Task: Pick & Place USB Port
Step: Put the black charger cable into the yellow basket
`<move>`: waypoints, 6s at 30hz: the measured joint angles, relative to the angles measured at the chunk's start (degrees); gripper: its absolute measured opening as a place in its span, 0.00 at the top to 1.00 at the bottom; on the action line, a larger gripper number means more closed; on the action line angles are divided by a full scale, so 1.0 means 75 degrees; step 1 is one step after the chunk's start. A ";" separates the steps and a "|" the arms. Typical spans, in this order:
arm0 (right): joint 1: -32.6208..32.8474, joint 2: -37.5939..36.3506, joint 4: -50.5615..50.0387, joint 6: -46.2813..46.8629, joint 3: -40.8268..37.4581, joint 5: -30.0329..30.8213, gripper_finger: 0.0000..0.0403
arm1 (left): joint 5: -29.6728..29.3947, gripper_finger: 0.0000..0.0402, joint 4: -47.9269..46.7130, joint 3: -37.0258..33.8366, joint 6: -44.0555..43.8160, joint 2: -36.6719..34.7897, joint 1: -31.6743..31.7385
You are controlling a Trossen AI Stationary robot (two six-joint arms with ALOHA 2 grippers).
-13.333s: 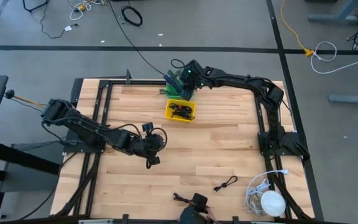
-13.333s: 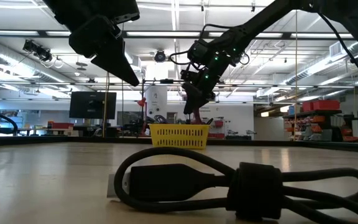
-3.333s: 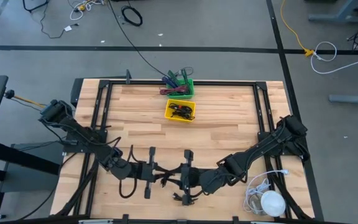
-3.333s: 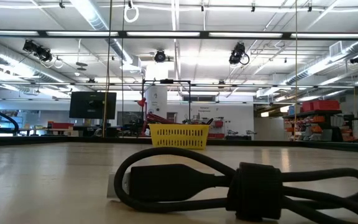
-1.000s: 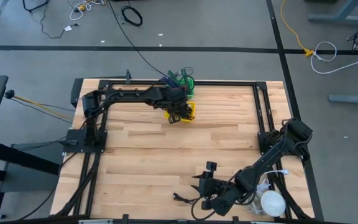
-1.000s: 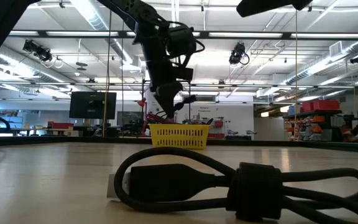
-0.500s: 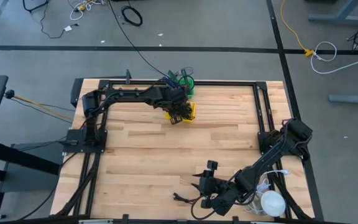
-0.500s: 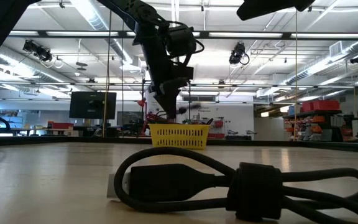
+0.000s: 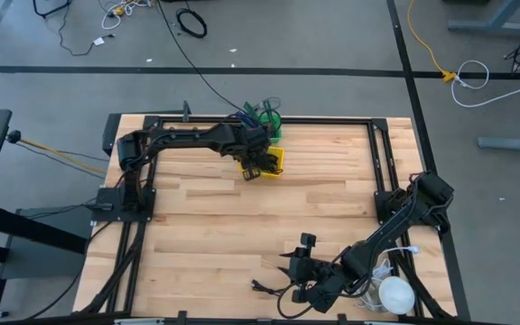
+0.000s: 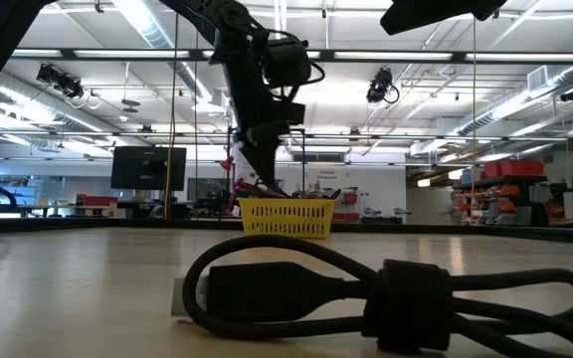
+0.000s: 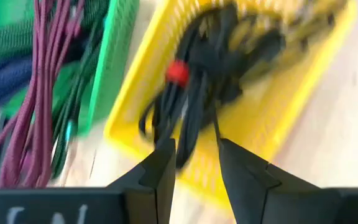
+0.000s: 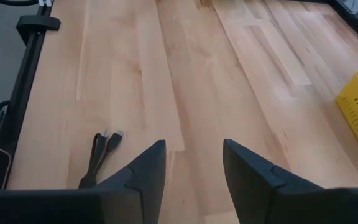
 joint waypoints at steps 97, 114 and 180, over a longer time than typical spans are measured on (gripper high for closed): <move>-0.0245 0.1100 0.1776 0.0414 0.0000 -0.2210 0.60 | -0.0022 0.95 0.3668 -0.0753 -0.3214 0.0453 -0.6325; -0.0532 0.1251 0.1865 0.0329 -0.0006 -0.2588 0.60 | 0.0097 0.95 0.3114 -0.0678 -0.3373 0.0508 -0.6560; -0.4294 0.0649 0.0195 -0.2264 -0.0006 -0.3970 0.96 | -0.3480 0.86 0.0707 -0.1743 -0.5771 -0.0650 -0.7709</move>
